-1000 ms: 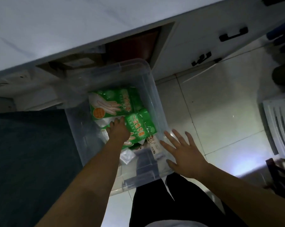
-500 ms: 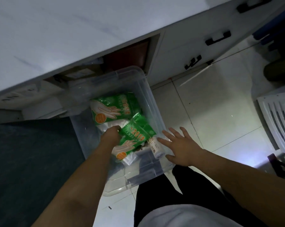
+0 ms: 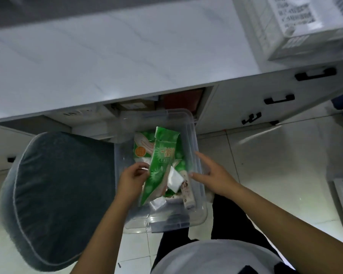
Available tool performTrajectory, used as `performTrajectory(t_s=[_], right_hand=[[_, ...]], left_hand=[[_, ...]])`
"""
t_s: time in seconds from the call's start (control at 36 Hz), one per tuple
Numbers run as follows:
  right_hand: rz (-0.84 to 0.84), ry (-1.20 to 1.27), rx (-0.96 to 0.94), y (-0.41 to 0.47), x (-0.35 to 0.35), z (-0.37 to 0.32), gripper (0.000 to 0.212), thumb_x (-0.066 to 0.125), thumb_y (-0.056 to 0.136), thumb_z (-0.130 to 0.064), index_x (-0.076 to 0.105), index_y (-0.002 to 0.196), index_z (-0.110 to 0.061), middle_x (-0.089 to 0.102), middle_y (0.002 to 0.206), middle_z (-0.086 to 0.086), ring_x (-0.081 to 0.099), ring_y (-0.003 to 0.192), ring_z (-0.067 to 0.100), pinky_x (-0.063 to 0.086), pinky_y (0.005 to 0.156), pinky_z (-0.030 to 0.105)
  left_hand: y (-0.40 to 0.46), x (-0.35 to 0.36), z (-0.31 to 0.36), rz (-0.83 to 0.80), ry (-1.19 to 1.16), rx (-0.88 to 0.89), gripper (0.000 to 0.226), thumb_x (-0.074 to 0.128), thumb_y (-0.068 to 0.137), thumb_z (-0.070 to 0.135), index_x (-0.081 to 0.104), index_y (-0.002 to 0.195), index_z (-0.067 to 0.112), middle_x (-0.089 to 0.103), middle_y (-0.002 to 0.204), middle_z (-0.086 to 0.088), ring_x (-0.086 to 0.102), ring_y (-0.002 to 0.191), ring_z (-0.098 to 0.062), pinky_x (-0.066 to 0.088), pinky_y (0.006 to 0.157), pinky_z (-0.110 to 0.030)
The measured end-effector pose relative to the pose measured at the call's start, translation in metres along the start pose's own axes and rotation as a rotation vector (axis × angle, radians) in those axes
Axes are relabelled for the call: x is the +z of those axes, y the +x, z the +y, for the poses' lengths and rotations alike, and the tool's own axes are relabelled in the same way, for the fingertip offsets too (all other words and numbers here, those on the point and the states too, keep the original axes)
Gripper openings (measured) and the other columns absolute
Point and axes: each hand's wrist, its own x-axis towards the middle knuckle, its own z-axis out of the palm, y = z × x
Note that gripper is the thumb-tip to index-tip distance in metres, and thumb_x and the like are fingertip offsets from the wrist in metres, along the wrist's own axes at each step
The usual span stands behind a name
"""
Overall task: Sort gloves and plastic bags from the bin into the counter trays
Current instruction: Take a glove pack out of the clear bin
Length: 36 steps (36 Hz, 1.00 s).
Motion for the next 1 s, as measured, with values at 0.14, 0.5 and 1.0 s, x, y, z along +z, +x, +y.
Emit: performTrajectory(t_s=[0.14,0.5,1.0], right_hand=[[-0.1,-0.021,-0.17,0.002,-0.031,-0.027,0.093,0.073,0.067,-0.071,0.017,0.141,-0.069,0.008,0.162,-0.023,0.014,0.147,0.005,0.025,0.115,0.037],[-0.214,-0.301,-0.705,0.035,-0.175,-0.09,0.097,0.076,0.073,-0.058,0.013,0.147,-0.061,-0.004,0.164,-0.018,0.004,0.151,0.009,0.018,0.119,0.036],[-0.029,-0.879,-0.595,0.215,-0.231,-0.166,0.08,0.047,0.088,-0.067,0.012,0.155,-0.043,-0.003,0.167,0.005,-0.013,0.151,0.034,0.006,0.119,0.058]], left_hand=[[-0.04,0.015,0.041,0.07,-0.455,-0.081,0.018,0.061,0.09,-0.006,0.067,0.102,0.007,0.074,0.084,-0.003,0.072,0.071,-0.01,0.054,0.054,-0.02],[-0.051,0.121,0.171,0.212,-1.005,0.015,0.027,0.064,0.081,0.009,0.064,0.107,0.015,0.074,0.095,-0.008,0.072,0.08,-0.02,0.059,0.06,-0.037],[0.132,0.14,0.27,0.389,0.639,-0.066,0.071,0.041,0.098,0.054,0.001,0.155,0.041,0.009,0.166,-0.006,0.008,0.151,-0.032,0.014,0.12,-0.055]])
